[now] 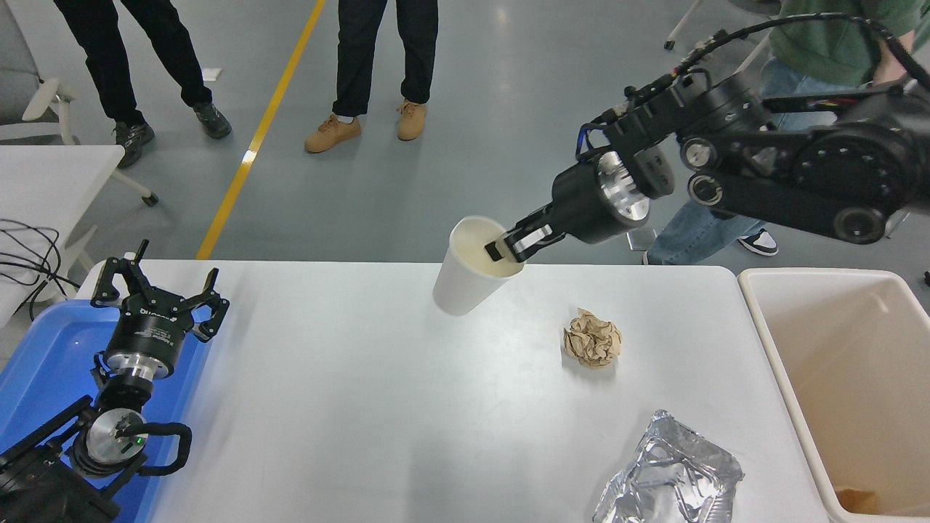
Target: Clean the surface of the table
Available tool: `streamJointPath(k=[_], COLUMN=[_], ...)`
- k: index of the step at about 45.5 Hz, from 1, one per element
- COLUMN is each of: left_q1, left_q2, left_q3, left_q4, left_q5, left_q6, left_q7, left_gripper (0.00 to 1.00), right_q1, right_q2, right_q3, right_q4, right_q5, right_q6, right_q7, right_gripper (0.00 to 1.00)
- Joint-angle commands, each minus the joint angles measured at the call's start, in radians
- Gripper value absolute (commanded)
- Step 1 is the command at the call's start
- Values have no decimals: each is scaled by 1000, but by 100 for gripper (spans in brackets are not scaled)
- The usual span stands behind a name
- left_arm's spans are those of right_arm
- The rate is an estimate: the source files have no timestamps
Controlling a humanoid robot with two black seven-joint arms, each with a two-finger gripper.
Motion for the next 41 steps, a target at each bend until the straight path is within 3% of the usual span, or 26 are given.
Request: streamJointPath(k=[1,22,41], left_q1=[0,0,0], left_q2=[0,0,0], left_q3=[0,0,0], left_q4=[0,0,0], left_q5=[0,0,0], left_q6=[0,0,0], left_q7=[0,0,0], left_gripper=[99,99,99], right_q1=[-47,-125,-295], right_q2=[-185,-379,-513], right_q3=[38,63,64], right_q4=[-29,-167,-230], right_q5=[88,138,151], right_q6=[-5,-14,-154], right_q7=[11,14,36], right_gripper=[0,0,0])
